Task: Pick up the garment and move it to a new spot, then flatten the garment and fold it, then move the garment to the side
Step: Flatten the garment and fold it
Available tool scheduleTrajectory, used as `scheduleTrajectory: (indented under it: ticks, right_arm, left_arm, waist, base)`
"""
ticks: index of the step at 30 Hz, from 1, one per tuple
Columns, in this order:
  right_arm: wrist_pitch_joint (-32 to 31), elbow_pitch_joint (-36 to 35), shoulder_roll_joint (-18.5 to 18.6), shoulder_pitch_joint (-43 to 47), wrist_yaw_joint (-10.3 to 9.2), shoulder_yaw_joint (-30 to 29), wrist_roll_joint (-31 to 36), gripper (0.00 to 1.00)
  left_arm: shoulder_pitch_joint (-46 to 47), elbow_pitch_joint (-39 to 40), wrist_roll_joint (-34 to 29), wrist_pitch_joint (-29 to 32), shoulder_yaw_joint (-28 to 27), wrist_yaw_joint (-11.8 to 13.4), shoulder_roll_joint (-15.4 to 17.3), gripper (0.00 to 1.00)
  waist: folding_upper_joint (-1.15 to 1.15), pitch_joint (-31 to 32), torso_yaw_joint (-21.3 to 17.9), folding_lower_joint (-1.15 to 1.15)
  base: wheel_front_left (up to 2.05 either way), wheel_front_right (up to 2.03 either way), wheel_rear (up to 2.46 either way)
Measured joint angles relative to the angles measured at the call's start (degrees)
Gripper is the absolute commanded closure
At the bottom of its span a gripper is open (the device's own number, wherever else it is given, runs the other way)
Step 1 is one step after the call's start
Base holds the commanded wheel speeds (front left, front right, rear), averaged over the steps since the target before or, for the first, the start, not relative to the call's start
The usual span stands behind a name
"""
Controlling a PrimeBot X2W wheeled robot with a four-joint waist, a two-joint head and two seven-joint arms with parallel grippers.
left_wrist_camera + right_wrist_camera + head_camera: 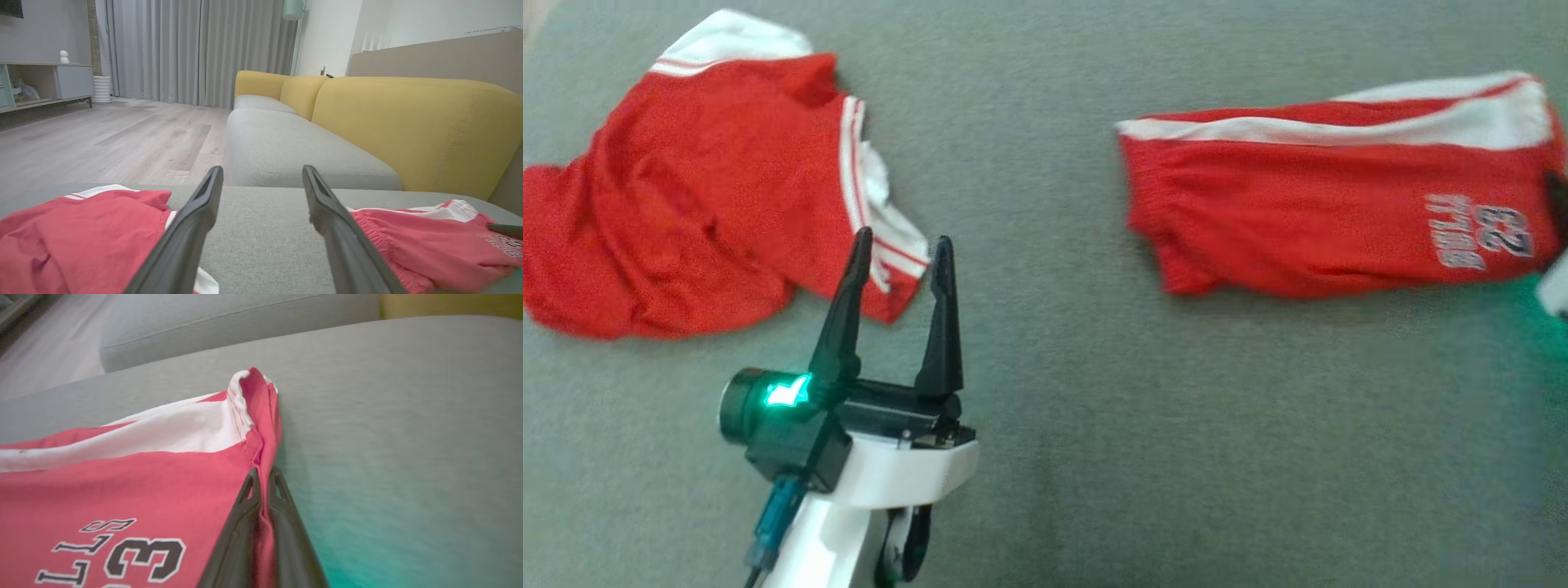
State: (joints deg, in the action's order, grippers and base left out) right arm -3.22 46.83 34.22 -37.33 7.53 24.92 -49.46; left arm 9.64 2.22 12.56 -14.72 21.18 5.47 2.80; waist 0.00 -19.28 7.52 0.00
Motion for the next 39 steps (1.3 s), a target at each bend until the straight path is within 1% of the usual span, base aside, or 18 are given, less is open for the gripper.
scheduleTrajectory:
  ticks: [5,7,9,12,14,16,17,18,19,21,23,26,27,28,30,33,35,39]
  right_arm:
    - [1.4,0.9,5.4,2.5,0.0,-1.7,1.0,1.0]
    - [1.7,0.4,6.3,2.4,0.0,-2.3,1.6,1.0]
    - [2.1,-1.4,6.1,2.4,0.0,-2.8,1.7,1.0]
    - [2.5,-6.1,5.4,1.3,0.0,-3.1,1.7,1.0]
    - [2.5,-10.4,4.5,0.6,0.0,-3.2,1.8,1.0]
    - [1.2,-15.5,3.5,0.5,0.0,-2.6,1.8,1.0]
    - [1.2,-15.5,3.5,0.5,0.0,-2.6,1.8,1.0]
    - [0.3,-18.1,3.1,0.6,0.0,-2.3,1.8,1.0]
    - [-1.7,-23.3,2.4,0.7,0.0,-1.6,1.8,1.0]
    - [-3.8,-27.9,1.6,1.0,0.0,-1.1,2.4,1.0]
    - [-5.8,-31.4,0.0,1.9,0.0,-0.6,3.9,1.0]
    - [-9.1,-35.2,-4.2,3.6,0.0,2.4,5.8,1.0]
    - [-10.2,-35.9,-5.9,4.3,0.0,3.7,6.2,0.91]
    - [-10.9,-36.1,-7.5,4.9,0.0,4.9,6.9,0.0]
    - [-11.0,-36.2,-10.1,6.3,0.0,6.6,8.6,0.0]
    - [-10.0,-36.6,-11.8,8.7,0.0,6.8,9.9,0.0]
    - [-7.4,-37.2,-11.8,10.4,0.0,4.1,11.3,0.0]
    - [-1.1,-39.0,-10.9,14.7,0.0,-3.8,14.8,0.0]
  left_arm:
    - [-0.8,0.1,-0.5,0.0,-1.1,-1.3,0.0,0.0]
    - [-0.8,0.0,-0.5,0.0,-1.1,-2.0,0.0,0.0]
    - [-0.8,-0.2,-0.9,0.0,-1.1,-2.5,0.0,0.0]
    - [-0.8,-0.3,-1.5,0.0,-1.2,-3.0,0.0,0.0]
    - [-0.8,-0.7,-1.5,0.0,-1.3,-3.2,0.0,0.0]
    - [-0.8,-1.2,-1.5,0.0,-1.3,-3.5,0.0,0.0]
    - [-0.8,-1.2,-1.5,0.0,-1.3,-3.5,0.0,0.0]
    - [-0.8,-1.3,-1.5,0.0,-1.3,-3.5,0.0,0.0]
    - [-0.8,-1.5,-1.5,0.0,-1.3,-3.5,0.0,0.0]
    - [-0.8,-1.5,-1.5,0.0,-1.3,-3.5,0.0,0.0]
    - [-0.8,-1.5,-1.4,0.0,-1.2,-3.5,0.0,0.0]
    - [-0.8,-1.5,-0.7,0.0,-1.1,-3.5,0.0,0.0]
    - [-0.8,-1.5,-0.4,0.0,-1.1,-3.5,0.0,0.0]
    - [-0.8,-1.6,-0.2,0.0,-0.9,-3.5,0.0,0.0]
    - [-0.8,-1.8,0.2,0.0,-0.6,-3.5,0.0,0.0]
    - [-0.8,-1.8,0.9,0.0,0.3,-3.1,0.0,0.0]
    - [-0.8,-1.5,1.2,0.0,0.6,-2.8,0.0,0.0]
    - [-1.4,-0.1,1.7,0.0,-0.1,-1.9,0.0,0.0]
  waist:
    - [0.0,1.1,-3.8,0.0]
    - [0.0,1.2,-5.2,0.0]
    - [0.0,1.3,-6.5,0.0]
    - [0.0,1.5,-8.1,0.0]
    - [0.0,1.7,-8.9,0.0]
    - [0.0,2.2,-9.3,0.0]
    - [0.0,2.2,-9.3,0.0]
    - [0.0,2.4,-9.3,0.0]
    - [0.0,2.9,-9.4,0.0]
    - [0.0,3.2,-9.2,0.0]
    - [0.0,3.3,-8.7,0.0]
    - [0.0,3.4,-7.7,0.0]
    - [0.0,3.3,-7.4,0.0]
    - [0.0,3.3,-7.1,0.0]
    - [0.0,3.3,-6.3,0.0]
    - [0.0,3.4,-4.7,0.0]
    - [0.0,3.6,-3.6,0.0]
    - [0.0,4.6,-1.9,0.01]
  base:
    - [0.0,0.0,0.0]
    - [0.0,0.0,0.0]
    - [0.0,0.0,0.0]
    - [0.0,0.0,0.0]
    - [0.0,0.0,0.0]
    - [0.0,0.0,0.0]
    - [0.0,0.0,0.0]
    - [0.0,0.0,0.0]
    - [0.0,0.0,0.0]
    - [0.0,0.0,0.0]
    - [0.0,0.0,0.0]
    - [0.0,0.0,0.0]
    - [0.0,0.0,0.0]
    - [0.0,0.0,0.0]
    - [0.0,0.0,0.0]
    - [0.0,0.0,0.0]
    - [0.0,0.0,0.0]
    - [0.0,0.0,0.0]
